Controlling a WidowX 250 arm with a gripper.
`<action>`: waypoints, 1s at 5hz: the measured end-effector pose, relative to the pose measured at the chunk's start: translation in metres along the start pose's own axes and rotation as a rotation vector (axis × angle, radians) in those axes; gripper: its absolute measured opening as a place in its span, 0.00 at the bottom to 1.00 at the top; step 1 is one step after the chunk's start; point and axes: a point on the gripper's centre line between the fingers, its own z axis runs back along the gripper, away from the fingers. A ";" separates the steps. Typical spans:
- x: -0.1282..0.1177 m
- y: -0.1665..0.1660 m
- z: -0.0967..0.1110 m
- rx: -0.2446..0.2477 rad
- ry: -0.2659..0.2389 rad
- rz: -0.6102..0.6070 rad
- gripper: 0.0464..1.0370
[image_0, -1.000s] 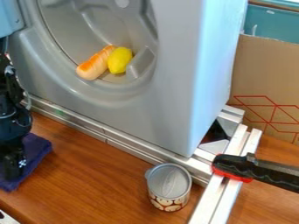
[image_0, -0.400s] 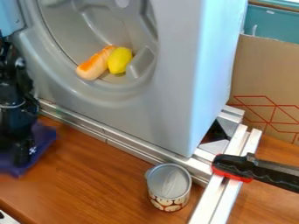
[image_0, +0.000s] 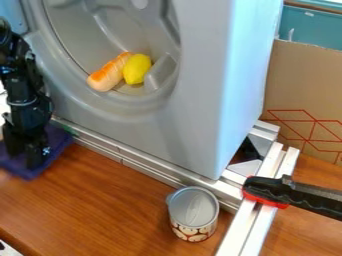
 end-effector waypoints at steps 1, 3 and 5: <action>-0.005 -0.015 0.002 0.000 -0.009 -0.018 0.96; -0.016 -0.050 0.032 -0.035 -0.062 -0.012 0.96; -0.043 -0.049 0.058 0.013 0.025 0.055 0.96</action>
